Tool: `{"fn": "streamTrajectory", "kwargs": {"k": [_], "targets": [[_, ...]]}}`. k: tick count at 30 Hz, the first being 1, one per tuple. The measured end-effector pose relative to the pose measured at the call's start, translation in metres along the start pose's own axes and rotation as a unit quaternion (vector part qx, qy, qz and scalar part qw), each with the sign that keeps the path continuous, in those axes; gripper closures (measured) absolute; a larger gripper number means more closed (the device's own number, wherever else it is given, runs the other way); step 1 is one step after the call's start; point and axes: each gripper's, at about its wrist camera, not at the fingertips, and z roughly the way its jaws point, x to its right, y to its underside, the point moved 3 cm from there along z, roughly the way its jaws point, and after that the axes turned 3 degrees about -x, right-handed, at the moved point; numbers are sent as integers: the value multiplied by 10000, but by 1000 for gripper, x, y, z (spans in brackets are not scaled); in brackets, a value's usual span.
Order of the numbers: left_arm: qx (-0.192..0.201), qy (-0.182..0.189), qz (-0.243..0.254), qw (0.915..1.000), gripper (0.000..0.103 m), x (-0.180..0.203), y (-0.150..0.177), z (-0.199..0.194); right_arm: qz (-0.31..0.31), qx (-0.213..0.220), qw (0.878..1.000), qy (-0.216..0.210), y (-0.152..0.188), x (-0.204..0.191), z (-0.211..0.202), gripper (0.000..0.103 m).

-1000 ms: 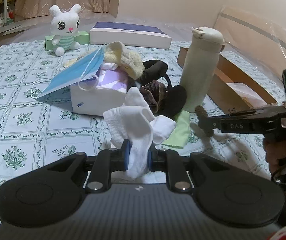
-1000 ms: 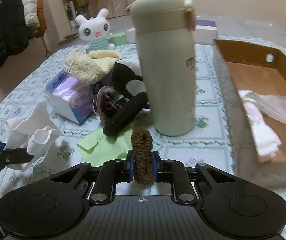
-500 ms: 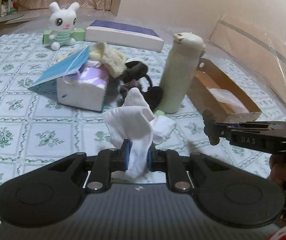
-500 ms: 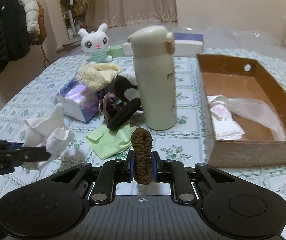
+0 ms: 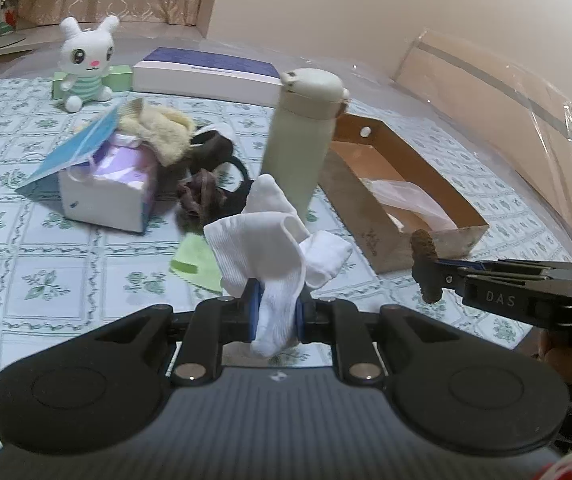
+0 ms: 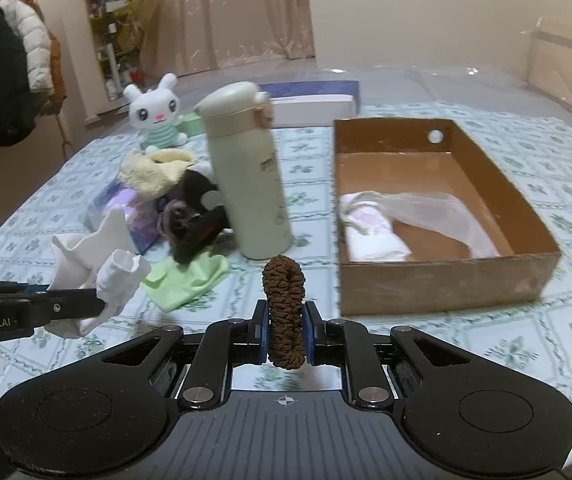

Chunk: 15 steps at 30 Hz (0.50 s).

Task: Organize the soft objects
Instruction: 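Carry the socks and hair tie over the cardboard box with both tools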

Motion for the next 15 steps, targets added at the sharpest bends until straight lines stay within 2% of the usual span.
{"fn": "streamTrajectory", "kwargs": {"k": [8, 15], "targets": [[-28, 162, 188, 9997, 88, 31, -9, 16, 187, 103, 9996, 191, 0, 27, -12, 86], [43, 328, 392, 9987, 88, 62, -32, 39, 337, 272, 9982, 406, -11, 58, -19, 86]]}}
